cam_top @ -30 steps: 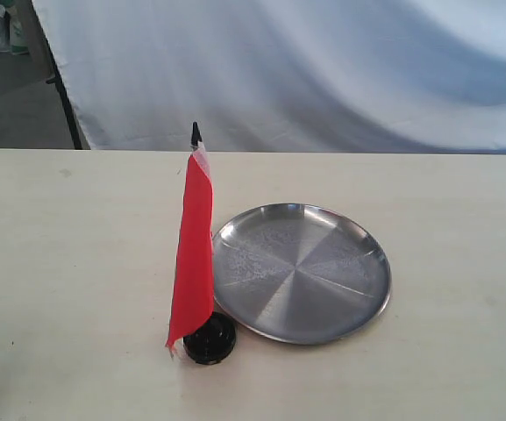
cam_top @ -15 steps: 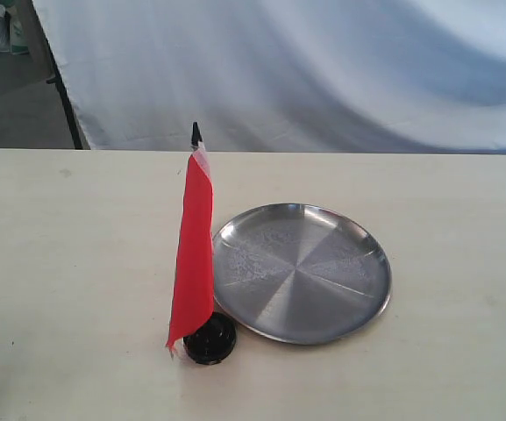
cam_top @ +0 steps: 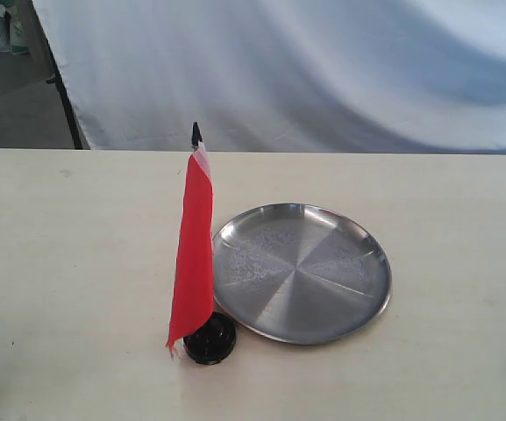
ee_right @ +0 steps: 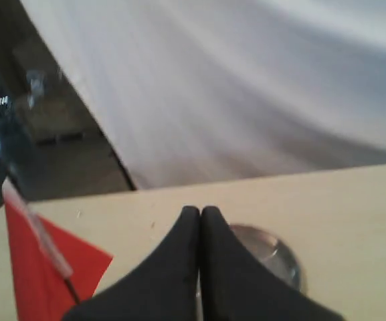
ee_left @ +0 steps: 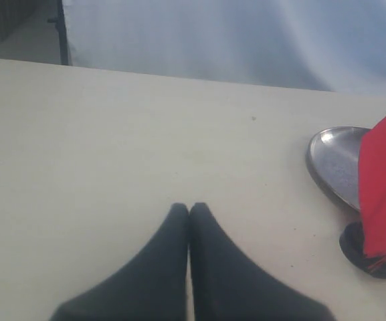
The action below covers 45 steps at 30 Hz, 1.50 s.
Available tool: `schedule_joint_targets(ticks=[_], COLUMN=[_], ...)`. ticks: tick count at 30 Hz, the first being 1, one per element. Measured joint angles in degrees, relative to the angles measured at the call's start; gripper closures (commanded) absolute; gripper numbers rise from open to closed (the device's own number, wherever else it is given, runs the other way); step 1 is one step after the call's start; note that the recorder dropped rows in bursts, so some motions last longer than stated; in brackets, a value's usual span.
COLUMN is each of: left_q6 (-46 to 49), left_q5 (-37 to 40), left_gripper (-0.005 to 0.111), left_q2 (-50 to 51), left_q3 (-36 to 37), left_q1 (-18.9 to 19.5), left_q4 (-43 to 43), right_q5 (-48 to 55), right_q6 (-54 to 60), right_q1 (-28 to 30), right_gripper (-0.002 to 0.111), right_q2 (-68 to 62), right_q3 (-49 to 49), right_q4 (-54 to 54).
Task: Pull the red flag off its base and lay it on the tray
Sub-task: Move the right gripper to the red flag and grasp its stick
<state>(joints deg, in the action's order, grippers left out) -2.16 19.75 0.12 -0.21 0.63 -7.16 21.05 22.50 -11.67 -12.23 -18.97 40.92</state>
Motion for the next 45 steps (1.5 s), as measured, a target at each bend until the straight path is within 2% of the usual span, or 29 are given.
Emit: schedule_joint_targets(ticks=[8, 16, 21, 27, 30, 37, 45], left_q6=[0.0, 0.0, 0.0, 0.0, 0.0, 0.0, 0.0], left_q5=[0.0, 0.0, 0.0, 0.0, 0.0, 0.0, 0.0], left_gripper=[0.107, 0.107, 0.107, 0.107, 0.107, 0.107, 0.107], left_q2=[0.0, 0.0, 0.0, 0.0, 0.0, 0.0, 0.0], left_q3=[0.0, 0.0, 0.0, 0.0, 0.0, 0.0, 0.0], left_q1=[0.0, 0.0, 0.0, 0.0, 0.0, 0.0, 0.0], left_q4=[0.0, 0.0, 0.0, 0.0, 0.0, 0.0, 0.0], right_q5=[17.9, 21.0, 17.6, 9.2, 8.0, 7.1, 6.9], right_q6=[20.9, 34.9, 52.0, 77.2, 89.0, 92.9, 91.4], right_q1=[0.0, -1.2, -8.6, -21.4, -26.8, -32.1, -32.5], right_gripper=[0.108, 0.108, 0.108, 0.108, 0.108, 0.108, 0.108], right_q2=[-22.1, -39.4, -48.3, -59.2, -64.4, -75.3, -85.2], right_q3=[-3.9, -3.9, -3.9, -4.1, -4.8, -12.5, -22.4], right_q4=[16.7, 25.0, 35.8, 52.4, 56.7, 58.4, 58.5])
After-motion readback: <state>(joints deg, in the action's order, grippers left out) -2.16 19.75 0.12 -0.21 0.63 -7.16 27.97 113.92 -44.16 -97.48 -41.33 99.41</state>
